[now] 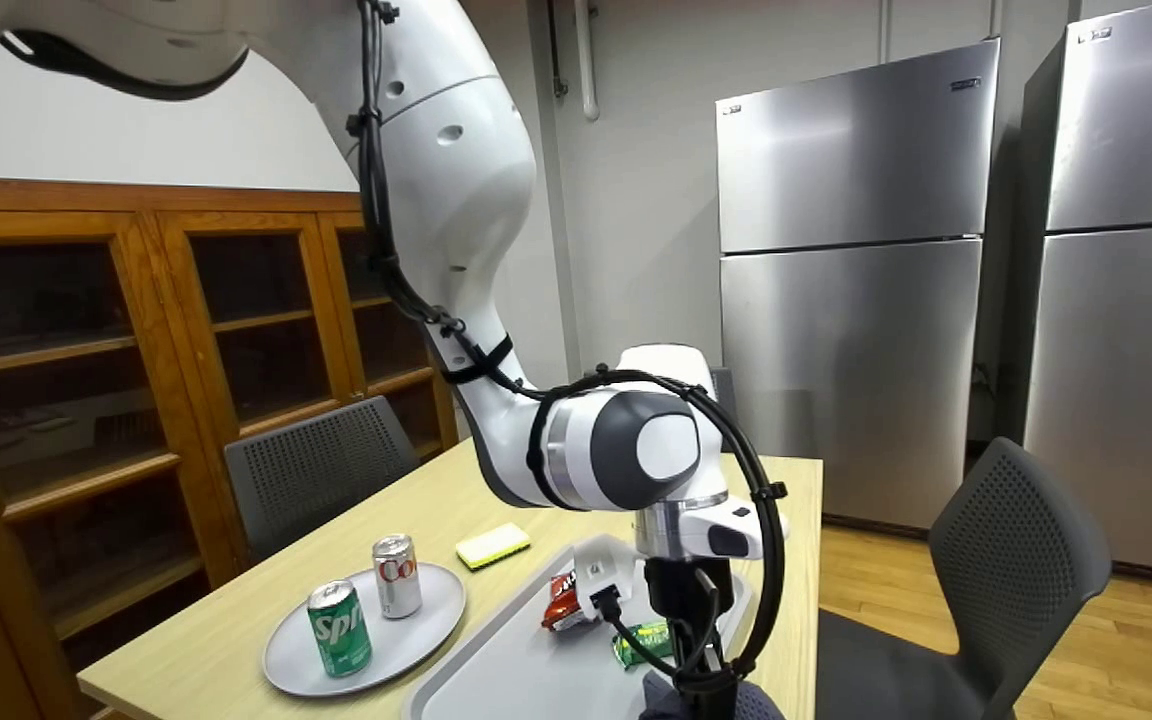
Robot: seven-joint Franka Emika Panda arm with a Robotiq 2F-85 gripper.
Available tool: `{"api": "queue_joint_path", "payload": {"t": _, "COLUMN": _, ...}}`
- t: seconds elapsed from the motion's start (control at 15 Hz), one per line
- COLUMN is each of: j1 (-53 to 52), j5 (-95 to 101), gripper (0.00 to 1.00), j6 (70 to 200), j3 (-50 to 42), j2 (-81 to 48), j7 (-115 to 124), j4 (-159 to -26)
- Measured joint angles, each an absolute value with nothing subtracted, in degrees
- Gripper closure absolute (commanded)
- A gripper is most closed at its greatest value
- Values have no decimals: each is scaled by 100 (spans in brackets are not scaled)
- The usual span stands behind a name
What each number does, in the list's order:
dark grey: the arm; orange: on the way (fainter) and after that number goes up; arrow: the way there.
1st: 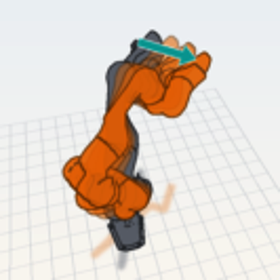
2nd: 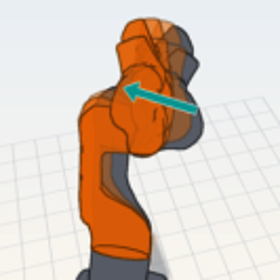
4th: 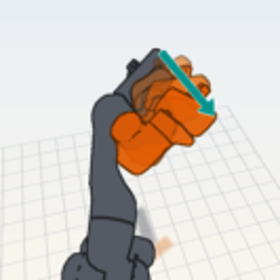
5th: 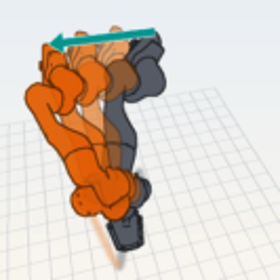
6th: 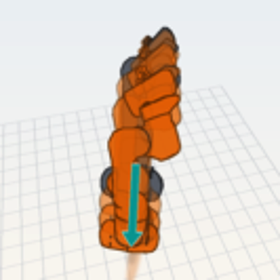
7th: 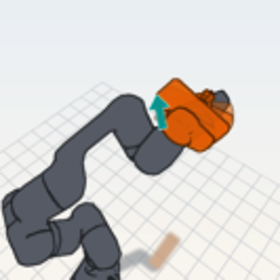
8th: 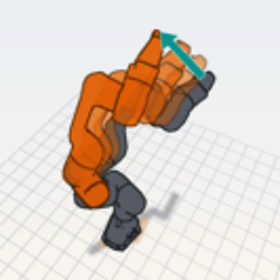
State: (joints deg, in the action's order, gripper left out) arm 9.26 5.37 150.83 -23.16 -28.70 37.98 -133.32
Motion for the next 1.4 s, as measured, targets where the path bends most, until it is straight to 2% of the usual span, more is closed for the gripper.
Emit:
{"api": "queue_joint_path", "payload": {"t": 0.07, "j1": 900, "j5": 517, "gripper": 86, "j6": 15099, "j3": -2328, "j2": -2902, "j7": 3808, "j4": -13315}}
{"api": "queue_joint_path", "payload": {"t": 0.13, "j1": 877, "j5": 503, "gripper": 58, "j6": 15107, "j3": -2339, "j2": -2929, "j7": 3817, "j4": -13298}}
{"api": "queue_joint_path", "payload": {"t": 0.27, "j1": 830, "j5": 488, "gripper": 51, "j6": 15109, "j3": -2366, "j2": -2957, "j7": 3822, "j4": -13277}}
{"api": "queue_joint_path", "payload": {"t": 0.6, "j1": 619, "j5": 488, "gripper": 12, "j6": 15108, "j3": -2511, "j2": -2885, "j7": 3822, "j4": -13247}}
{"api": "queue_joint_path", "payload": {"t": 0.73, "j1": 546, "j5": 491, "gripper": 1, "j6": 15103, "j3": -2547, "j2": -2744, "j7": 3821, "j4": -13248}}
{"api": "queue_joint_path", "payload": {"t": 1.4, "j1": 392, "j5": 525, "gripper": 0, "j6": 15093, "j3": -2488, "j2": -2077, "j7": 3721, "j4": -13261}}
